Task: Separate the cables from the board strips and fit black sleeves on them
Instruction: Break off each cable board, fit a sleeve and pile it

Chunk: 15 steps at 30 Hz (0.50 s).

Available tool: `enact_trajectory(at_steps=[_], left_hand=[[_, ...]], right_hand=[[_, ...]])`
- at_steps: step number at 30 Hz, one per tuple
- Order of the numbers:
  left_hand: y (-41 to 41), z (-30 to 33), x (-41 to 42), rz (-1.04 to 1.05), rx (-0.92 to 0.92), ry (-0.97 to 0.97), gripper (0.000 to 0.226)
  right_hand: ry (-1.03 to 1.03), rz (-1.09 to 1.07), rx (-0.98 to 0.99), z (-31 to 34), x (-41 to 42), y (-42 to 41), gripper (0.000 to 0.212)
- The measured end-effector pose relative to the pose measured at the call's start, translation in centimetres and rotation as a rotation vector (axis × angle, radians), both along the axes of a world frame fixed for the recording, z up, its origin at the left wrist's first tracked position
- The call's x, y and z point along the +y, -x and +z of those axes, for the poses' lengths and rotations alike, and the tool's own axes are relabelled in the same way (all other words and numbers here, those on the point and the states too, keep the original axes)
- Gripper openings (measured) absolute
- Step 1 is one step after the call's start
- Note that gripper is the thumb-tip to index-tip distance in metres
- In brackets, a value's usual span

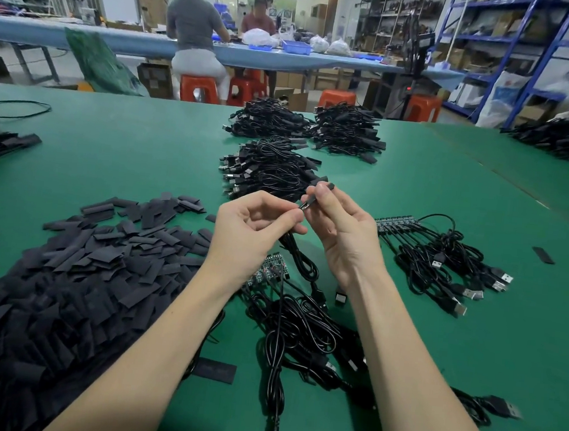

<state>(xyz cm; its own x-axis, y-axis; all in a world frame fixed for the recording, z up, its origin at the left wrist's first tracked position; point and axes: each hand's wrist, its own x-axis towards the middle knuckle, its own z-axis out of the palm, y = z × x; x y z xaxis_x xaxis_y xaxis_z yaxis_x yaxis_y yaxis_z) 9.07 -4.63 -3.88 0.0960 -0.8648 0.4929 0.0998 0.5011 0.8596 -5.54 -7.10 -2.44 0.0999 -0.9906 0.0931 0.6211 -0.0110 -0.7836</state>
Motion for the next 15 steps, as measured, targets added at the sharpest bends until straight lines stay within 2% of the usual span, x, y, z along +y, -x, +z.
enact_trajectory(at_steps=[7, 15], left_hand=[[-0.02, -0.01, 0.07, 0.013, -0.011, 0.004, 0.013], [-0.6, 0.1, 0.21, 0.011, -0.091, -0.021, 0.008]], right_hand=[[-0.004, 0.071, 0.038, 0.34, -0.02, 0.62, 0.024], [0.06, 0.062, 0.201, -0.09, 0.02, 0.31, 0.012]])
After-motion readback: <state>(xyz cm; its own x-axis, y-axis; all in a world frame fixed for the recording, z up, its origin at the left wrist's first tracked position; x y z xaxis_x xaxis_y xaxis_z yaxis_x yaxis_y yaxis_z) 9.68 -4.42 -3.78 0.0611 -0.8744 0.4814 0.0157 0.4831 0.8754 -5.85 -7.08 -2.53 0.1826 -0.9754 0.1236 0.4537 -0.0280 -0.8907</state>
